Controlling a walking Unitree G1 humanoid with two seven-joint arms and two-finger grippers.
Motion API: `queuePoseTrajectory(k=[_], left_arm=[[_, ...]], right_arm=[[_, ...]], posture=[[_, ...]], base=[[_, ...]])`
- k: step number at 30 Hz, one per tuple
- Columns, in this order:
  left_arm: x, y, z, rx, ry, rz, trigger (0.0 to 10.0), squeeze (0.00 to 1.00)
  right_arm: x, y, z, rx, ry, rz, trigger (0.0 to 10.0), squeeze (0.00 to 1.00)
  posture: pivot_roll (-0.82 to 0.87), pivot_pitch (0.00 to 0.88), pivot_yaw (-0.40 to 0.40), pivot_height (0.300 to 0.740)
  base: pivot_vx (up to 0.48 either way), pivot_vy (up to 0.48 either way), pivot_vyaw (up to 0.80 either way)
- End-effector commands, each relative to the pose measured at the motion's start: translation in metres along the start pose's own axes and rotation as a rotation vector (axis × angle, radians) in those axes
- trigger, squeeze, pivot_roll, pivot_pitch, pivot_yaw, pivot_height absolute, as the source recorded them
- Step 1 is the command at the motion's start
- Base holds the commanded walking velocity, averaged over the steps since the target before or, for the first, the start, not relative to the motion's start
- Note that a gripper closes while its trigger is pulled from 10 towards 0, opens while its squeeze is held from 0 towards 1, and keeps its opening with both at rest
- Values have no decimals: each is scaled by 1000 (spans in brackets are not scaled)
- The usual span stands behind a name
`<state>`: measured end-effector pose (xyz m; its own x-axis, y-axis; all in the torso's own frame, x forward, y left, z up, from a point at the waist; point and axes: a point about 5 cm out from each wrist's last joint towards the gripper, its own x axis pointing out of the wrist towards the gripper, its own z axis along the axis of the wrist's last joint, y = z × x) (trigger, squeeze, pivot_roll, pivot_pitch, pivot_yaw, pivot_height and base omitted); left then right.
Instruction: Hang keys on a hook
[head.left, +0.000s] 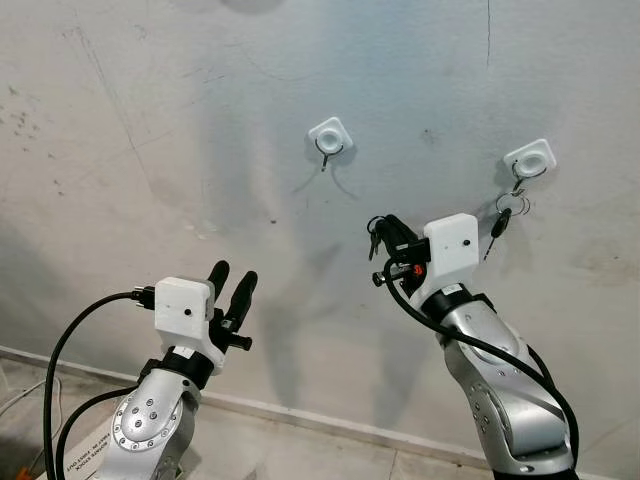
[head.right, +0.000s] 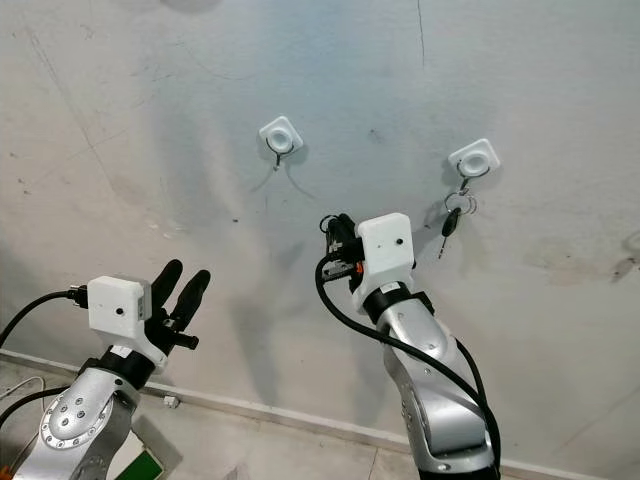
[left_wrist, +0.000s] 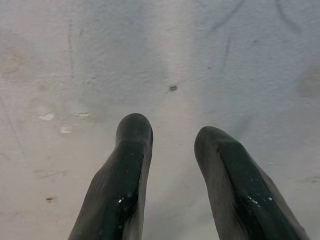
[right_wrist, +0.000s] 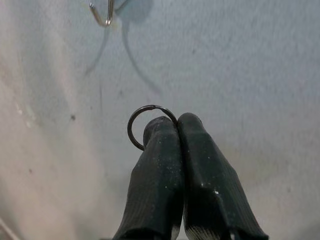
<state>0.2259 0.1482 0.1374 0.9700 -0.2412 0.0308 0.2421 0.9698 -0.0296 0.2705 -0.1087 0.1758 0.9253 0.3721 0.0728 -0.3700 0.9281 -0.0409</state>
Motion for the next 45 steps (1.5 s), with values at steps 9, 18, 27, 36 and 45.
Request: queuePoseTrajectory(k=[9,18,27,36,45], left_arm=[[0,2,-6,-27,45,10,10000,0],[-1,6,-8,-27,67,29,10000,0],[-2,6,-9,-31,79,24,10000,0],[-1,5,-9,-28,84,15,10000,0],[0,5,-9,-15,84,14,10000,0]], right_arm=[[-5,1,0,12,23,-1,10000,0],[-6,3,-1,26,29,0,10000,0],[-10,0,-9,34,60,-16,10000,0],[-11,-1,-13,45,75,-30,10000,0],[-9,0,-13,43,74,-32,10000,0]], posture=[[12,0,62,740],[16,0,64,740],[13,0,67,740],[12,0,70,740],[13,0,72,740]], base=[[0,0,-569],[0,32,-133],[0,336,0],[0,342,0],[0,150,0]])
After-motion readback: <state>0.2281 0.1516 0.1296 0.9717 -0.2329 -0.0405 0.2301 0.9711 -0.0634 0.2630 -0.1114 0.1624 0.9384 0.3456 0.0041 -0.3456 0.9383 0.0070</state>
